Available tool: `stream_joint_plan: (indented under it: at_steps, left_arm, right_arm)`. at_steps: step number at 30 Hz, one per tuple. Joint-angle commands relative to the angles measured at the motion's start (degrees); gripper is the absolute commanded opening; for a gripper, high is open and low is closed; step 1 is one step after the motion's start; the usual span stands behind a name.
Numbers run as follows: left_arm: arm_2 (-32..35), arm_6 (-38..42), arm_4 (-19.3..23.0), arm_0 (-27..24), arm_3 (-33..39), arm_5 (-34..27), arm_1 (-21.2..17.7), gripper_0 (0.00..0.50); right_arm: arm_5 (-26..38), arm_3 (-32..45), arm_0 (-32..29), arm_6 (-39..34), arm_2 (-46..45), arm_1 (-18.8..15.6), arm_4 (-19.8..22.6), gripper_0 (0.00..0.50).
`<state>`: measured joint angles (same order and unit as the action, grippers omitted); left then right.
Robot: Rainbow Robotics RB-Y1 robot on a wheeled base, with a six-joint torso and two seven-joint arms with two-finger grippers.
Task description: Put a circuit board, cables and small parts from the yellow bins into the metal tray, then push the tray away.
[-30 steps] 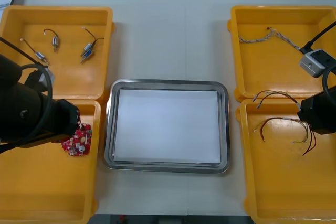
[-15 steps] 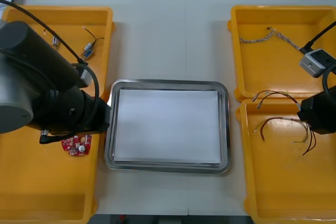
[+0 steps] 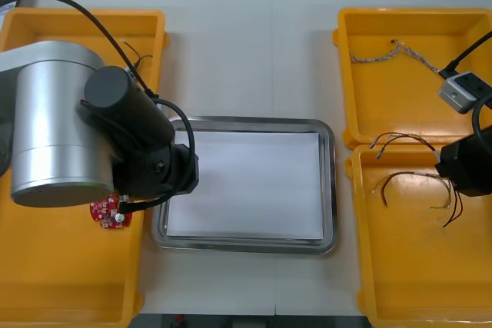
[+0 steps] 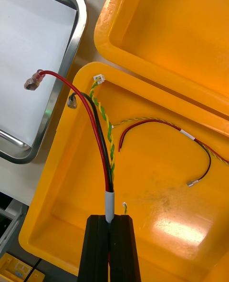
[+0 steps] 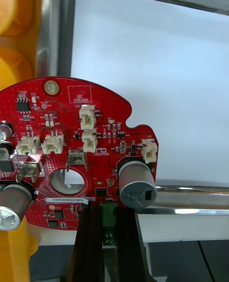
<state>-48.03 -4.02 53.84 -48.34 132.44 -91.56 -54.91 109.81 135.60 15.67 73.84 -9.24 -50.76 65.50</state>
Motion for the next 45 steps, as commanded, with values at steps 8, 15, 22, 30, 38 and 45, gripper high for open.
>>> stream_joint_plan:
  at_steps: [8,15,22,30,38,45]
  left_arm:
    - [-8.57,0.15,-10.07,-3.43,-5.79,0.59,10.35,0.0]
    - [-11.83,0.42,-13.23,-3.34,-8.43,0.41,14.57,0.0]
    - [-14.2,0.51,-15.78,-1.93,-8.61,0.41,15.19,0.0]
    - [-14.2,-1.52,-18.77,1.67,-8.34,0.59,15.36,0.0]
    - [-14.2,-2.75,-21.76,4.75,-8.34,0.68,16.51,0.0]
    - [-14.2,-3.71,-23.78,6.86,-8.61,0.68,17.03,0.0]
  right_arm:
    - [0.19,0.36,1.11,-1.77,-1.74,-2.06,0.42,0.0]
    - [0.19,0.36,1.11,-1.77,-1.74,-2.06,0.42,0.0]
    - [0.19,0.36,1.11,-1.77,-1.74,-2.06,0.42,0.0]
    - [0.19,0.36,1.11,-1.77,-1.74,-2.06,0.42,0.0]
    - [0.19,0.36,1.11,-1.77,-1.74,-2.06,0.42,0.0]
    - [0.19,0.36,1.11,-1.77,-1.74,-2.06,0.42,0.0]
